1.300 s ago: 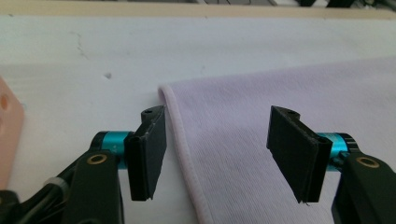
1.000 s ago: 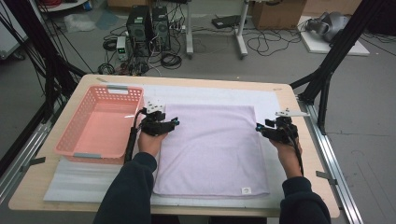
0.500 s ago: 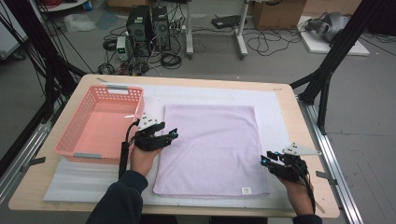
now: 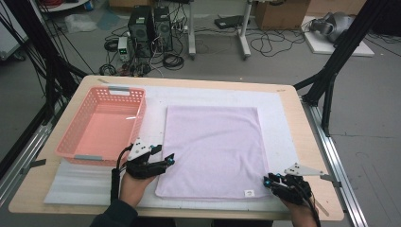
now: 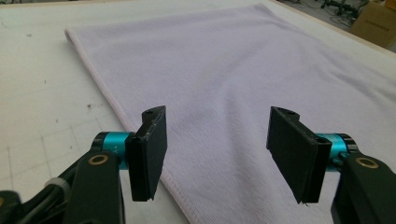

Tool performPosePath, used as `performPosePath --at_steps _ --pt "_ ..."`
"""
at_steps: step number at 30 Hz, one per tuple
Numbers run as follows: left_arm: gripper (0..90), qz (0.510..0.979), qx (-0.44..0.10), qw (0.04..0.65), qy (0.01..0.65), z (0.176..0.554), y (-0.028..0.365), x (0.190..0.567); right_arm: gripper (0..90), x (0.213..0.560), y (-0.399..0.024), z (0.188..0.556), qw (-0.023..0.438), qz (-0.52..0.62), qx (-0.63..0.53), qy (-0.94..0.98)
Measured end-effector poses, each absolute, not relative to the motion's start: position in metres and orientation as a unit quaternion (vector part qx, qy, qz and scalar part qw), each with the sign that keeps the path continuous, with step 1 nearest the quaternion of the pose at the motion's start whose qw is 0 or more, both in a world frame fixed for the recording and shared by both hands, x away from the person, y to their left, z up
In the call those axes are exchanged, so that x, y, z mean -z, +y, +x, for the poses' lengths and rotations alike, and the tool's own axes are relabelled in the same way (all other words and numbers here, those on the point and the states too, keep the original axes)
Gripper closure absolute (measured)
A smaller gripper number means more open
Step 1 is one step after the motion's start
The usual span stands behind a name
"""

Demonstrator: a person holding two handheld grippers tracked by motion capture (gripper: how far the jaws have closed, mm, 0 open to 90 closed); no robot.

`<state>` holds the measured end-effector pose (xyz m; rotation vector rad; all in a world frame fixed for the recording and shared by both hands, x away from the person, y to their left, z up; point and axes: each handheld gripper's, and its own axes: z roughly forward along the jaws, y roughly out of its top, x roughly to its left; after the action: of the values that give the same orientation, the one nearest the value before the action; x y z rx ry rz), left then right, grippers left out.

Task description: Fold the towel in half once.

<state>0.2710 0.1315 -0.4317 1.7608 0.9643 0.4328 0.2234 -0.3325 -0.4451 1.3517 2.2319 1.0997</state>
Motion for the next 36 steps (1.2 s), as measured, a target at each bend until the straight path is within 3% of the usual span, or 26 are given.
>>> performPosePath --at_steps 2,3,5,13,15,17,21,25,27,29,30,31,36 --pt "38.5 0.732 -0.178 0.520 0.404 0.265 0.134 0.434 73.2 0.446 -0.329 0.223 0.156 0.480 -0.378 0.776" --pt "38.5 0.732 -0.177 0.520 0.404 0.263 0.136 0.435 81.1 0.446 -0.329 0.223 0.150 0.482 -0.380 0.775" --pt "38.6 0.732 -0.177 0.517 0.407 0.260 0.139 0.438 86.9 0.445 -0.327 0.221 0.152 0.475 -0.374 0.782" --pt "40.3 0.734 -0.153 0.506 0.427 0.255 0.146 0.439 87.0 0.430 -0.340 0.201 0.182 0.482 -0.352 0.781" --pt "42.5 0.741 -0.143 0.496 0.430 0.252 0.145 0.440 83.7 0.435 -0.341 0.204 0.159 0.490 -0.350 0.783" --pt "45.0 0.747 -0.133 0.482 0.438 0.247 0.146 0.442 65.7 0.437 -0.339 0.205 0.160 0.494 -0.356 0.777" --pt "48.3 0.758 -0.114 0.463 0.444 0.239 0.145 0.449 56.1 0.436 -0.339 0.209 0.182 0.504 -0.366 0.761" --pt "50.9 0.766 -0.116 0.452 0.442 0.233 0.142 0.454 54.8 0.446 -0.335 0.221 0.184 0.513 -0.360 0.758" --pt "53.4 0.770 -0.132 0.446 0.436 0.231 0.141 0.455 65.1 0.447 -0.333 0.227 0.187 0.506 -0.359 0.761" --pt "66.0 0.778 -0.156 0.438 0.422 0.226 0.138 0.456 83.5 0.446 -0.332 0.228 0.168 0.503 -0.365 0.765" --pt "81.0 0.783 -0.136 0.445 0.413 0.225 0.137 0.456 84.7 0.446 -0.331 0.228 0.161 0.502 -0.368 0.766" --pt "85.8 0.783 -0.140 0.438 0.420 0.224 0.134 0.454 85.8 0.445 -0.330 0.227 0.163 0.502 -0.363 0.768" --pt "87.0 0.785 -0.115 0.434 0.426 0.218 0.143 0.451 86.8 0.440 -0.339 0.214 0.153 0.500 -0.353 0.776"
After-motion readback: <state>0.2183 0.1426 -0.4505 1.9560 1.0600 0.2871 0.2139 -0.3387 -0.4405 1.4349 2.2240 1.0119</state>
